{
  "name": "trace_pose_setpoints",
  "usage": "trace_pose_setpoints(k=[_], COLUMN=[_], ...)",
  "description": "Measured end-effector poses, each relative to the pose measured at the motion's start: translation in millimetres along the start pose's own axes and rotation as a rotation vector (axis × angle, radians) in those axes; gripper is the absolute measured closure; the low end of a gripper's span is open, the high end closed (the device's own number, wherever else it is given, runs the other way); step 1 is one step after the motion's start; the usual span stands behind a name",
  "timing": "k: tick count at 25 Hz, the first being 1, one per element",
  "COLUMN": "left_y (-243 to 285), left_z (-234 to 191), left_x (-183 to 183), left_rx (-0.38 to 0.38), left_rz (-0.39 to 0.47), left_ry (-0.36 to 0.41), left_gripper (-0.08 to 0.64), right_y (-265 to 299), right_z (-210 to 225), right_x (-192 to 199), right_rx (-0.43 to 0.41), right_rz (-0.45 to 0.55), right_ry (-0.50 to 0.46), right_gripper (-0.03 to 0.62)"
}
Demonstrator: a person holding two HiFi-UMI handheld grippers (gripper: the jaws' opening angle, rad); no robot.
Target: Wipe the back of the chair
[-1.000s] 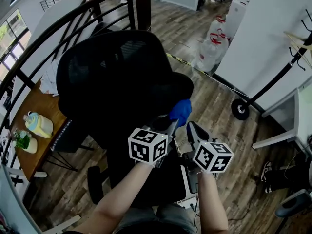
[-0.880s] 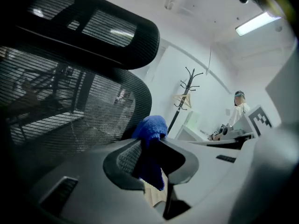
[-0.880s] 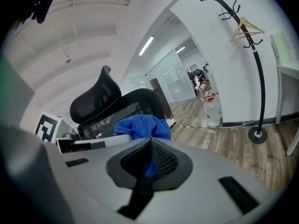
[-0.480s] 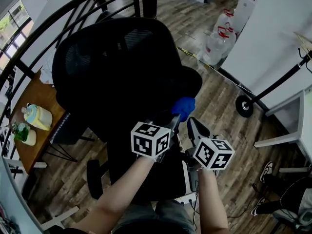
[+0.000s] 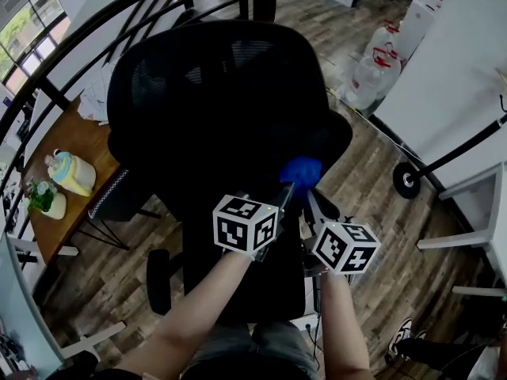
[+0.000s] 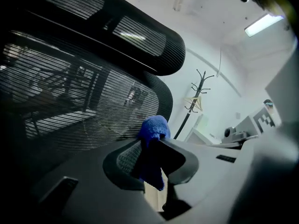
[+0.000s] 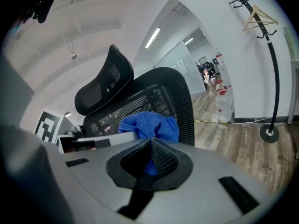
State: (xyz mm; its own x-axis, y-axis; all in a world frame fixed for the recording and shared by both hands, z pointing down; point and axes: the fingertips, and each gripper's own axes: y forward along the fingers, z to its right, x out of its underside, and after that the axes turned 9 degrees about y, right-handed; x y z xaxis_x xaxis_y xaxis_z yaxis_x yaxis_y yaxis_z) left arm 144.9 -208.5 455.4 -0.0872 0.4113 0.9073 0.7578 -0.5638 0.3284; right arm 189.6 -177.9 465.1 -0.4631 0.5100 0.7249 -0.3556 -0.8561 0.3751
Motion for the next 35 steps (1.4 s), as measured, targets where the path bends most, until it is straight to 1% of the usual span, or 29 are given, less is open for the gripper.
trace_pose_setpoints(k=[21, 35], left_y=[-91.0, -164.1], left_z=[-87.5, -150.2], left_x=[4.8, 7.0], left_rx=[-0.197, -0.339], left_rz=[0.055, 0.099], left_ry=[-0.053, -0.095], left_gripper=[0.482, 0.482], right_y=[53.1, 89.6], right_z=[-95.5, -170.5], right_x=[38.0, 75.9], right_rx=[-0.152, -0.259], right_rz=[-0.095, -0.182], right_ry=[-0.062, -0.122], right_gripper=[0.563, 0.563])
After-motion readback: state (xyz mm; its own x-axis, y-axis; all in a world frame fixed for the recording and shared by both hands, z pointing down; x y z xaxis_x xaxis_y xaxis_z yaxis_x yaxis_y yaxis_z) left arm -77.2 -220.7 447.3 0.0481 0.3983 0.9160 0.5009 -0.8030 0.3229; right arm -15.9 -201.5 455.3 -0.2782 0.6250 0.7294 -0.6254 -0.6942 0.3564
